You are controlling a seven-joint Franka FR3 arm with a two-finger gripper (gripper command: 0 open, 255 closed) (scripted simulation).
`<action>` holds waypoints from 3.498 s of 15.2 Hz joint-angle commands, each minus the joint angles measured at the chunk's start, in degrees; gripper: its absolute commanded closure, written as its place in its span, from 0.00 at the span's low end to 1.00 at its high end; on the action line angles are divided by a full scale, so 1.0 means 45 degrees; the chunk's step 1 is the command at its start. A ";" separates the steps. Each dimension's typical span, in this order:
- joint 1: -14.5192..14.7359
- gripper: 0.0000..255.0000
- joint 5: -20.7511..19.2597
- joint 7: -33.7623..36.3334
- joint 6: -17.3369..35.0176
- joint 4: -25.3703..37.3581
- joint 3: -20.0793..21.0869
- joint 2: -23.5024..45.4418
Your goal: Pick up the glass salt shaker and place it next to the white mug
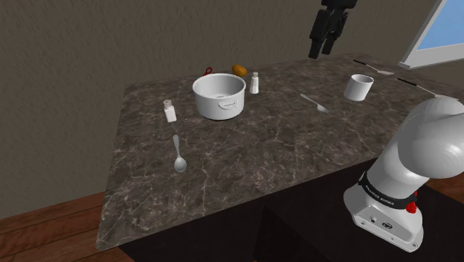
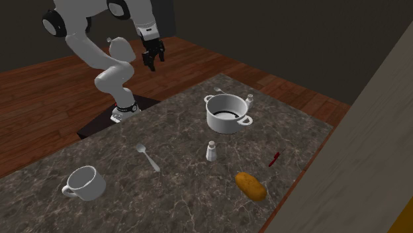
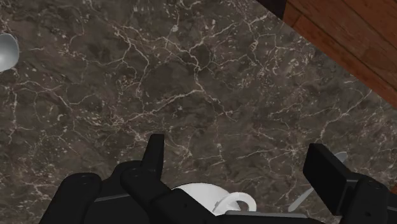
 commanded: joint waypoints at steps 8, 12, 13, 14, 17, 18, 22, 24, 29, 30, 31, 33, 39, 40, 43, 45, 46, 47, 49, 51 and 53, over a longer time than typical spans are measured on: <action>-0.0187 0.00 -0.0477 -0.1046 0.1714 0.1021 -0.0800 0.3169; -0.0260 0.00 -0.0580 -0.1616 0.2459 0.1959 -0.1225 0.5090; -0.0279 0.00 -0.0585 -0.1758 0.2614 0.2233 -0.1325 0.5579; -0.0296 0.00 -0.0582 -0.1899 0.2757 0.2523 -0.1423 0.6071; -0.0361 0.00 -0.0522 -0.2324 0.3102 0.3489 -0.1699 0.7565; -0.0387 0.00 -0.0486 -0.2465 0.3189 0.3843 -0.1783 0.8068; -0.0538 0.00 -0.0272 -0.3019 0.3390 0.5431 -0.2069 1.0113; -0.0649 0.00 -0.0132 -0.3282 0.3400 0.6334 -0.2176 1.1156; -0.1047 0.00 0.0259 -0.3856 0.3133 0.8976 -0.2328 1.3853; -0.1148 0.00 0.0337 -0.3951 0.3026 0.9584 -0.2339 1.4415; -0.1260 0.00 0.0413 -0.4038 0.2898 1.0224 -0.2342 1.4987; -0.1502 0.00 0.0560 -0.4185 0.2572 1.1623 -0.2334 1.6175; -0.1907 0.00 0.0767 -0.4348 0.2206 1.3795 -0.2272 1.8137; -0.1890 0.00 0.0771 -0.4358 0.2379 1.3613 -0.2269 1.8131; -0.1843 0.00 0.0787 -0.4386 0.2897 1.3083 -0.2258 1.8121; -0.1820 0.00 0.0798 -0.4401 0.3162 1.2820 -0.2251 1.8126; -0.1821 0.00 0.0798 -0.4401 0.3161 1.2824 -0.2251 1.8128; -0.1821 0.00 0.0798 -0.4401 0.3161 1.2824 -0.2251 1.8129; -0.1821 0.00 0.0798 -0.4401 0.3161 1.2825 -0.2251 1.8129; -0.1821 0.00 0.0798 -0.4401 0.3161 1.2825 -0.2251 1.8129; -0.1821 1.00 0.0798 -0.4400 0.3158 1.2826 -0.2251 1.8129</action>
